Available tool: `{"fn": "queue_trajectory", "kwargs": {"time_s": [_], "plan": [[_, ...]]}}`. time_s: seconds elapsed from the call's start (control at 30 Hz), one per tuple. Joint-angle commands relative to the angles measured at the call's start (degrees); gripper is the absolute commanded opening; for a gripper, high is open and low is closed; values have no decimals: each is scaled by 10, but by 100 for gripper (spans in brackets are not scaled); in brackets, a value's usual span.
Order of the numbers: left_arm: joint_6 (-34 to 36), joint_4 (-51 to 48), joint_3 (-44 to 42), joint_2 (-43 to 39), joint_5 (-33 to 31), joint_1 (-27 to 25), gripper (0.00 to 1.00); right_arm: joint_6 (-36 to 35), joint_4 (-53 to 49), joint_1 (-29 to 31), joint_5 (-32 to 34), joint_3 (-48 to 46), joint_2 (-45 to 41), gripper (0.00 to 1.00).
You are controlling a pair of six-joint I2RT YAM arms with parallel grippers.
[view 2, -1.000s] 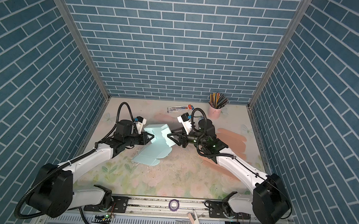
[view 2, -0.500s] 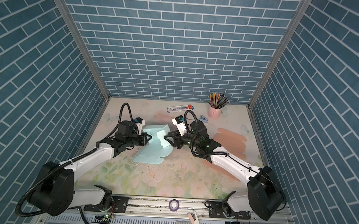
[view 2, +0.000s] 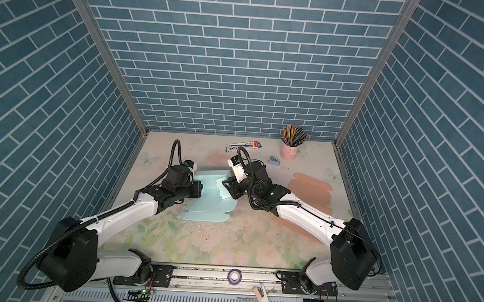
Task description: Fold the paper box
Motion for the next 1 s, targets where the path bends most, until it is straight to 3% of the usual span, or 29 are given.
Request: {"fn": "queue_trajectory", "kwargs": {"time_s": [0.0, 0.6, 0.97], "plan": [[-15, 30, 7, -11, 5, -25, 1, -19, -41, 19, 47, 18, 23, 36], [-62, 70, -44, -59, -10, -51, 1, -14, -111, 76, 205, 82, 95, 32], [-86, 85, -50, -66, -14, -60, 1, -15, -130, 99, 305, 91, 111, 17]]}}
